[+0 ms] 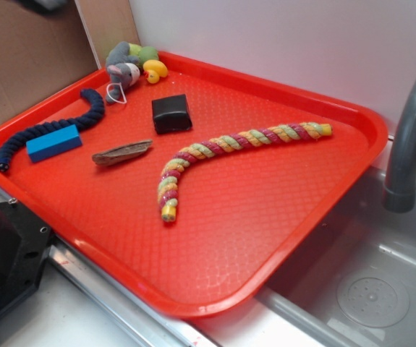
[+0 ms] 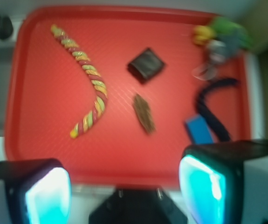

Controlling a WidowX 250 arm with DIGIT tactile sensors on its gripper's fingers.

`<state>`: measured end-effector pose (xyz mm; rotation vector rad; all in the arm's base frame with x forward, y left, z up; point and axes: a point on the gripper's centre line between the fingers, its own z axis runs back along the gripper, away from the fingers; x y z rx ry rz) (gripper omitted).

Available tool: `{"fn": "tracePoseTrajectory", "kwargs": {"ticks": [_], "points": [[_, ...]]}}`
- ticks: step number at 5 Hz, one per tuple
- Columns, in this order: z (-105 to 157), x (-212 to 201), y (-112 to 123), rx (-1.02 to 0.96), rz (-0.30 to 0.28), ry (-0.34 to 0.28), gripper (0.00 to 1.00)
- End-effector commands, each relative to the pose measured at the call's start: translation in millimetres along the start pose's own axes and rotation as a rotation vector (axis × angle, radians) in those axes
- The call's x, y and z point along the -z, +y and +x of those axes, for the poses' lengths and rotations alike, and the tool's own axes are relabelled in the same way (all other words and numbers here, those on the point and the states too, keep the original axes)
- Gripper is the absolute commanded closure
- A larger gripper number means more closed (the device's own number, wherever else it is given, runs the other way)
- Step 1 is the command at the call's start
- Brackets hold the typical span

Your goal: Grab the multicolored rope.

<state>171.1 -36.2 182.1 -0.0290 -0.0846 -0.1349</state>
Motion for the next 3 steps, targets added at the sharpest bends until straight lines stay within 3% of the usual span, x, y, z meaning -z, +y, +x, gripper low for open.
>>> {"fn": "tracePoseTrajectory", "kwargs": {"ticks": [1,2,3], "points": [[74,61,-30,0.17,0.014,-0.045,0.0],[93,88,-39,0.234,-0.081,-0.06,0.0],[90,117,-46,0.25,-0.006,-0.019,0.0]]}}
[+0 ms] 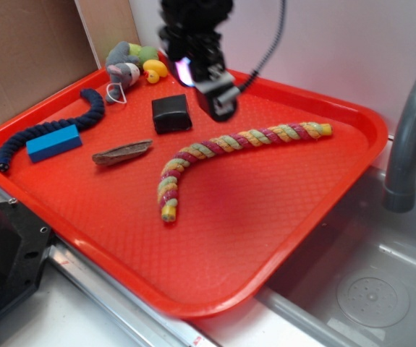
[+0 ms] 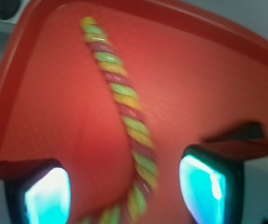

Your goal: Grab the multicolored rope.

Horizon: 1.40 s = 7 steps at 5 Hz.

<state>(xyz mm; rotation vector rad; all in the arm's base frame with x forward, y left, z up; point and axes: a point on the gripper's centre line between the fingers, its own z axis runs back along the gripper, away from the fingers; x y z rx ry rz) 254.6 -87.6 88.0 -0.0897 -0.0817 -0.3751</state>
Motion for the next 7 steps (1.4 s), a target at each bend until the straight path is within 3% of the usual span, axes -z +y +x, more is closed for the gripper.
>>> {"fn": "tracePoseTrajectory", "kwargs": {"ticks": [1,2,3,5,6,7], "points": [[5,40,4,0.003,0.092,0.036,0.0],[-10,62,8,-0.017,0.092,0.064,0.0],[-13,70,7,-0.021,0.103,0.077,1.0],[-21,61,6,-0.029,0.067,0.054,1.0],[-27,31,8,-0.06,0.092,0.054,1.0],[-46,-20,9,-0.151,0.084,-0.015,1.0]]}}
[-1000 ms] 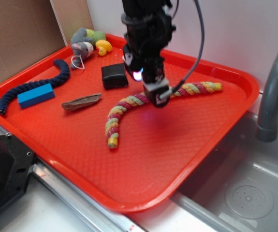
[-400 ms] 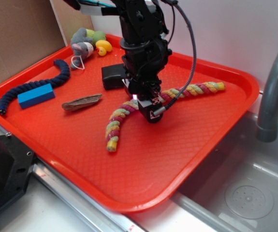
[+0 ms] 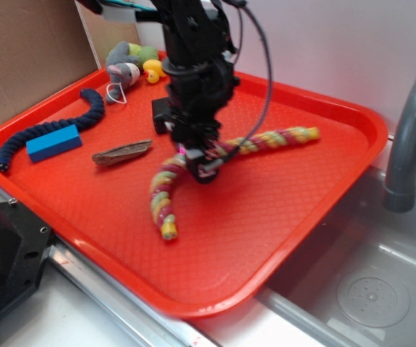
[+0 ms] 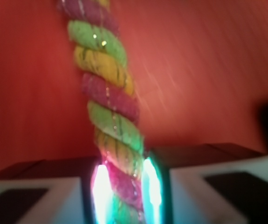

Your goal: Grab the multicolored rope.

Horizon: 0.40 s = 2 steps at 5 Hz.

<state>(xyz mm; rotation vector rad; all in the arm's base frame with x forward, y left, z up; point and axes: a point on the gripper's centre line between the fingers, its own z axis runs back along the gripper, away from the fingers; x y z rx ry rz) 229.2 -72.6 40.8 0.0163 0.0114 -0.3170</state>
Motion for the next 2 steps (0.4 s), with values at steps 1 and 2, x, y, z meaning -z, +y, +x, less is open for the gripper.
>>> {"fn": "tracePoseTrajectory", "kwargs": {"ticks": [1,2], "points": [[-51,-111,11,-0.251,-0.016,-0.151,1.0],[-66,-161,8,-0.38,0.015,-0.155,1.0]]}}
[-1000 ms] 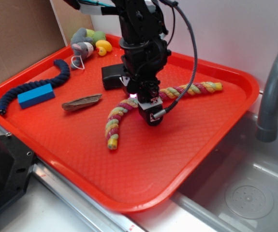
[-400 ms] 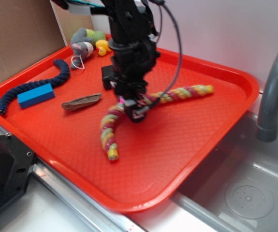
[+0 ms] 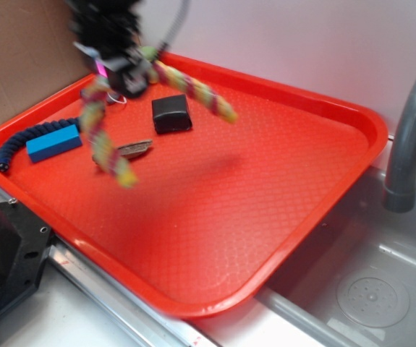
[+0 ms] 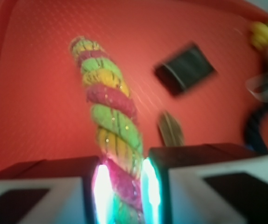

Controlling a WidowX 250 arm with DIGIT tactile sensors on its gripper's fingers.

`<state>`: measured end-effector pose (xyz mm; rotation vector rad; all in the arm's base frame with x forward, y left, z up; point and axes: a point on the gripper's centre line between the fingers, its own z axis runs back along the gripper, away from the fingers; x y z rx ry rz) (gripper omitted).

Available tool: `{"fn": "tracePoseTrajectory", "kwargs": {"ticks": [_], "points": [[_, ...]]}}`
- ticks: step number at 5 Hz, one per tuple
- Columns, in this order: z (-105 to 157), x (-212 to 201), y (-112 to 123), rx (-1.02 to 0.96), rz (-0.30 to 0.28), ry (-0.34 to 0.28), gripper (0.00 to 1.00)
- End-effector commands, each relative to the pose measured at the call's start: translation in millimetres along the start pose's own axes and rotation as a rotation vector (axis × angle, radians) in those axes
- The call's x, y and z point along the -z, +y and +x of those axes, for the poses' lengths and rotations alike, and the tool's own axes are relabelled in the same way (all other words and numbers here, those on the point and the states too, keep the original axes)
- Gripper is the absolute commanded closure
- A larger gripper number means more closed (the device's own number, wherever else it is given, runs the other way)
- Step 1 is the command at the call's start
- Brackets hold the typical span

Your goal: Grab the multicolored rope.

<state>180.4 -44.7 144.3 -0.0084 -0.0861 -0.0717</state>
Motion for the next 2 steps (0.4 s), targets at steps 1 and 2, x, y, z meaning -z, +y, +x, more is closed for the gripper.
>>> {"fn": "tracePoseTrajectory", "kwargs": {"ticks": [1,2], "points": [[-10,-110,3,-0.256,0.021,-0.05,1.0],[-11,-131,8,-0.283,0.021,-0.079,1.0]]}}
